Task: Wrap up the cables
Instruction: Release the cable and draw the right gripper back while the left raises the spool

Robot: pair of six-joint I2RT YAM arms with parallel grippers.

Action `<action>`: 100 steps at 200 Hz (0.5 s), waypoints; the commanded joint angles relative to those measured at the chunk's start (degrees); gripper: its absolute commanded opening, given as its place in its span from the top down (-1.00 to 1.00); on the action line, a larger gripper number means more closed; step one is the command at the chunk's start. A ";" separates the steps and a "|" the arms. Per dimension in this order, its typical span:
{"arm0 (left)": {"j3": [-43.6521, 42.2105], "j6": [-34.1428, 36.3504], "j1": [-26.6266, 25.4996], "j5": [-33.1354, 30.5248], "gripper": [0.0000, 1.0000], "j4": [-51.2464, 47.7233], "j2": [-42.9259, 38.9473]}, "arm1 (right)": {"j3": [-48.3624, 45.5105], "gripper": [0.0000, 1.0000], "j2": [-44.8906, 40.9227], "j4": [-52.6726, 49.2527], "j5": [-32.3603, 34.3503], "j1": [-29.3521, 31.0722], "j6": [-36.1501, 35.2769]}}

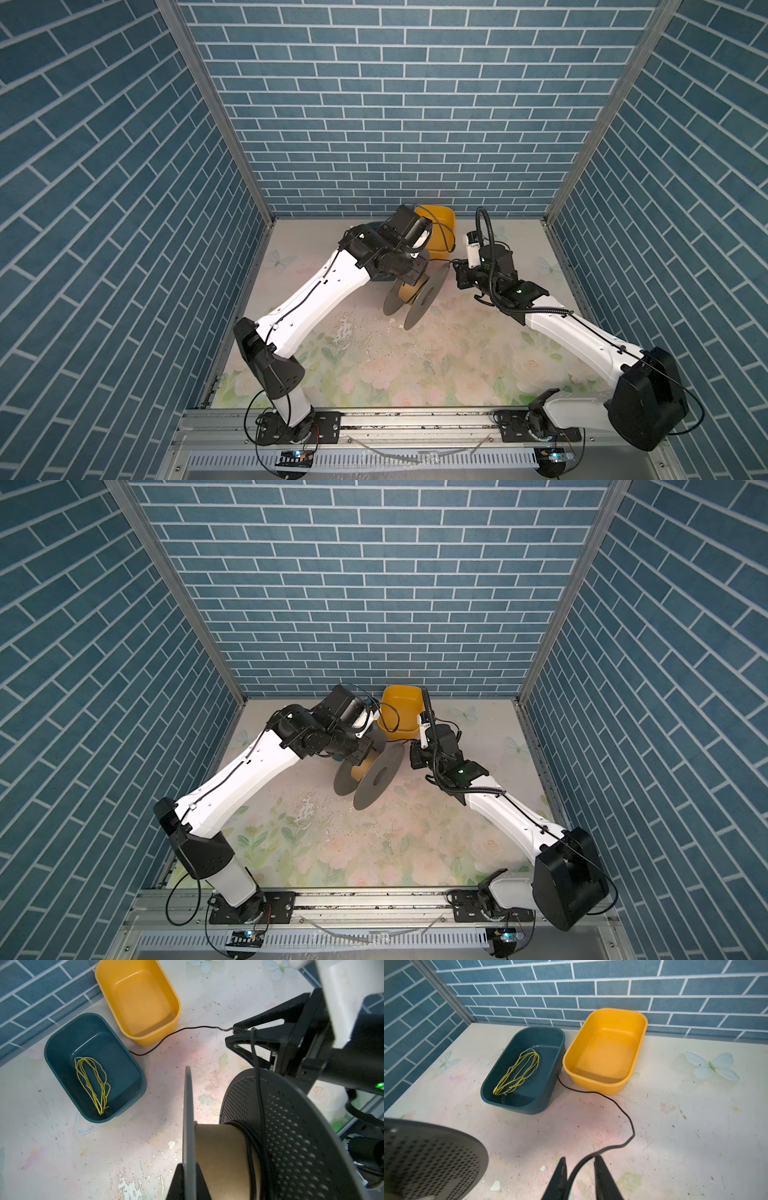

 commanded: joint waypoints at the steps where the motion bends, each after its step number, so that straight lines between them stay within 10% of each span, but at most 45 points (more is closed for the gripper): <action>1: 0.40 -0.47 1.77 4.14 1.00 3.88 -4.44 | 0.20 0.40 0.05 -0.50 -5.16 -0.76 0.84; 100: 3.82 -2.52 6.14 9.33 1.00 5.65 -8.39 | -7.36 -0.39 -9.01 2.91 -12.64 -1.02 -2.00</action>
